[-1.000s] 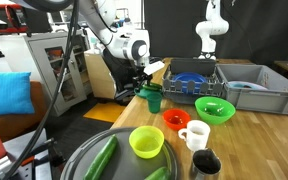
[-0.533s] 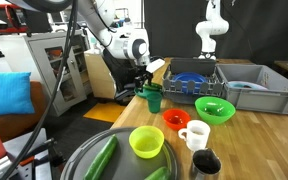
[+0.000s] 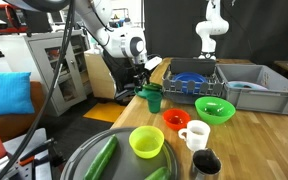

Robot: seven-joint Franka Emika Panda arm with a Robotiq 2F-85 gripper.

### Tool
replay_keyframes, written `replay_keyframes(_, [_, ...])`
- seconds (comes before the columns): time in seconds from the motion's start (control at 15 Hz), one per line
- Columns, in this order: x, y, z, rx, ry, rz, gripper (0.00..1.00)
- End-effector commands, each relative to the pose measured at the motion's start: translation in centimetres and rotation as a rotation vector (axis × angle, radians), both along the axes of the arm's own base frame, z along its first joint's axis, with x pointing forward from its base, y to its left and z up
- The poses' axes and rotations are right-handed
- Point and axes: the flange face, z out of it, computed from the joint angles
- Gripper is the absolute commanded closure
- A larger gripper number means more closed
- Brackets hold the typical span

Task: Remove the small pepper from the dark green plate and put it on the grey plate

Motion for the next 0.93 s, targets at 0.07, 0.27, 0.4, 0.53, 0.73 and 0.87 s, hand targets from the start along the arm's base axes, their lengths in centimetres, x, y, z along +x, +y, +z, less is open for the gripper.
replay_keyframes(0.07, [0.2, -1.3, -1.8, -0.003, 0.006, 0.011, 0.0])
replay_keyframes(0.27, [0.4, -1.3, -1.8, -0.006, 0.002, 0.025, 0.0])
replay_keyframes(0.4, [0.1, -1.3, -1.5, -0.012, 0.016, 0.041, 0.0])
replay_keyframes(0.53, [-0.5, -1.6, -0.9, -0.027, 0.046, 0.058, 0.0])
replay_keyframes(0.73, [-1.7, -2.2, 0.2, -0.04, 0.09, 0.046, 0.0])
replay_keyframes(0.87, [-2.6, -2.5, 1.3, -0.058, 0.114, 0.038, 0.0])
